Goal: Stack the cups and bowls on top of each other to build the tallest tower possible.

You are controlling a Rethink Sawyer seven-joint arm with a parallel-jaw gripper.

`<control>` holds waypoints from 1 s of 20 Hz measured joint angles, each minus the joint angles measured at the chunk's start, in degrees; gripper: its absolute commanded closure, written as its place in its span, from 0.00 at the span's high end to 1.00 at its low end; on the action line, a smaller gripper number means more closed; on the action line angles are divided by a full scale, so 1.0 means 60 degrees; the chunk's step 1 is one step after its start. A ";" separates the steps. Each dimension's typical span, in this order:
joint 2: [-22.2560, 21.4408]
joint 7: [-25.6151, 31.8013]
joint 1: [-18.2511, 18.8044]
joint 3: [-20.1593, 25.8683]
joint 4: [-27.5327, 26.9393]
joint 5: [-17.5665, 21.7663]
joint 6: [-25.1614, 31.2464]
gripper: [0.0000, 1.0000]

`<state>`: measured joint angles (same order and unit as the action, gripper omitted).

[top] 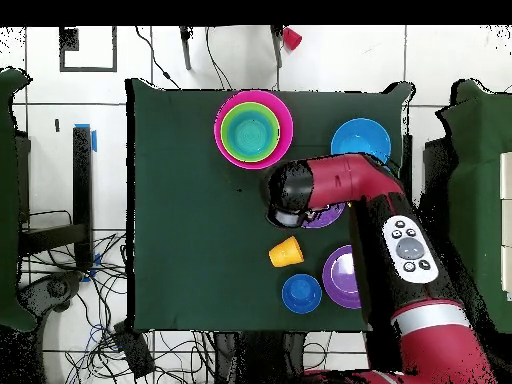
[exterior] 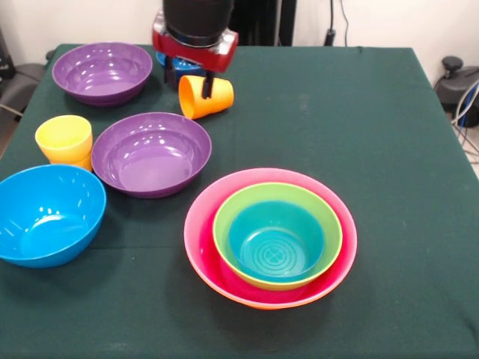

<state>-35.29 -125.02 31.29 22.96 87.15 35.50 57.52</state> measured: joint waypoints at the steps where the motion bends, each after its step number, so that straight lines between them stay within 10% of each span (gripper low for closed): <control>1: -0.0010 0.0000 -0.0050 0.0019 -0.0015 -0.0006 0.0000 1.00; 20: 0.1141 0.0685 -0.0158 0.1327 -0.1458 -0.0007 0.0006 1.00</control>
<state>-28.44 -120.91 30.34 30.92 78.41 35.46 57.56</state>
